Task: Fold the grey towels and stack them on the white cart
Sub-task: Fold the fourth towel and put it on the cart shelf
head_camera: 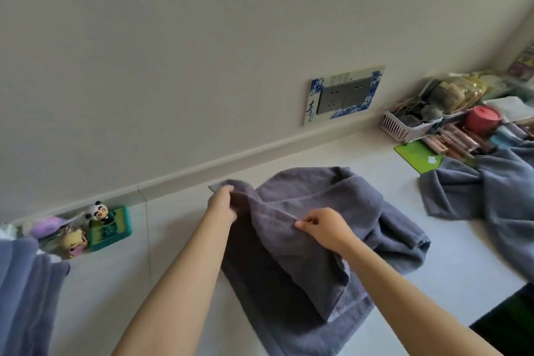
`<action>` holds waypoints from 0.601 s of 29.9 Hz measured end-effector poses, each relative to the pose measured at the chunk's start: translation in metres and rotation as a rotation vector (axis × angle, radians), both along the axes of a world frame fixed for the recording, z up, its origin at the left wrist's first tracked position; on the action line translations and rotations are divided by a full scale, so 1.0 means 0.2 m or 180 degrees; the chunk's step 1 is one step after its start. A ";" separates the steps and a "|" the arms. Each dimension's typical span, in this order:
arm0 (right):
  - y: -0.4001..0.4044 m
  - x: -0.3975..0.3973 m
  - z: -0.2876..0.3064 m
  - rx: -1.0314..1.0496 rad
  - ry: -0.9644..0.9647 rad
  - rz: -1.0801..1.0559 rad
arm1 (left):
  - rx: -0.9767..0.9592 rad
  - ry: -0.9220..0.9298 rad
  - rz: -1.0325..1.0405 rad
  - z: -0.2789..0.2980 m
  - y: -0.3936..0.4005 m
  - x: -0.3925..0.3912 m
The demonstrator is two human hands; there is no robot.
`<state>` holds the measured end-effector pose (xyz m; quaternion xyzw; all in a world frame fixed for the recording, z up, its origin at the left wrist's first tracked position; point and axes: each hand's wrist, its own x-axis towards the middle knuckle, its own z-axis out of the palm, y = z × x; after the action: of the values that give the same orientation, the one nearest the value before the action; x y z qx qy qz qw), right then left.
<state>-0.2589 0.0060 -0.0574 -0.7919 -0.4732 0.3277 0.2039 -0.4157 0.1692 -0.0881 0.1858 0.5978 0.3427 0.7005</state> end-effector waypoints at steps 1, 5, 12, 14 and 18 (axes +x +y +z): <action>0.01 0.07 0.06 0.0231 -0.0258 -0.0305 | 0.0126 -0.0435 0.0015 0.06 0.01 0.05; -0.08 0.17 0.40 0.2187 -0.1695 -0.1334 | 0.0834 -0.1571 -0.0216 0.35 0.00 0.14; -0.16 -0.13 -0.05 0.0409 -0.1023 0.1186 | 0.0640 0.0425 -0.0344 -0.11 0.04 -0.15; -0.18 -0.17 -0.22 -0.0069 -0.1089 0.1344 | 0.0468 0.1416 -0.0665 -0.29 -0.01 -0.24; -0.24 -0.26 -0.40 -0.0455 -0.0813 0.1691 | 0.0594 0.2182 -0.0931 -0.46 -0.08 -0.33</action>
<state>-0.3108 -0.0412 -0.1367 -0.6876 -0.6613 0.2998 -0.0063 -0.4821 0.1536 -0.1805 0.4359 0.7307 0.2101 0.4816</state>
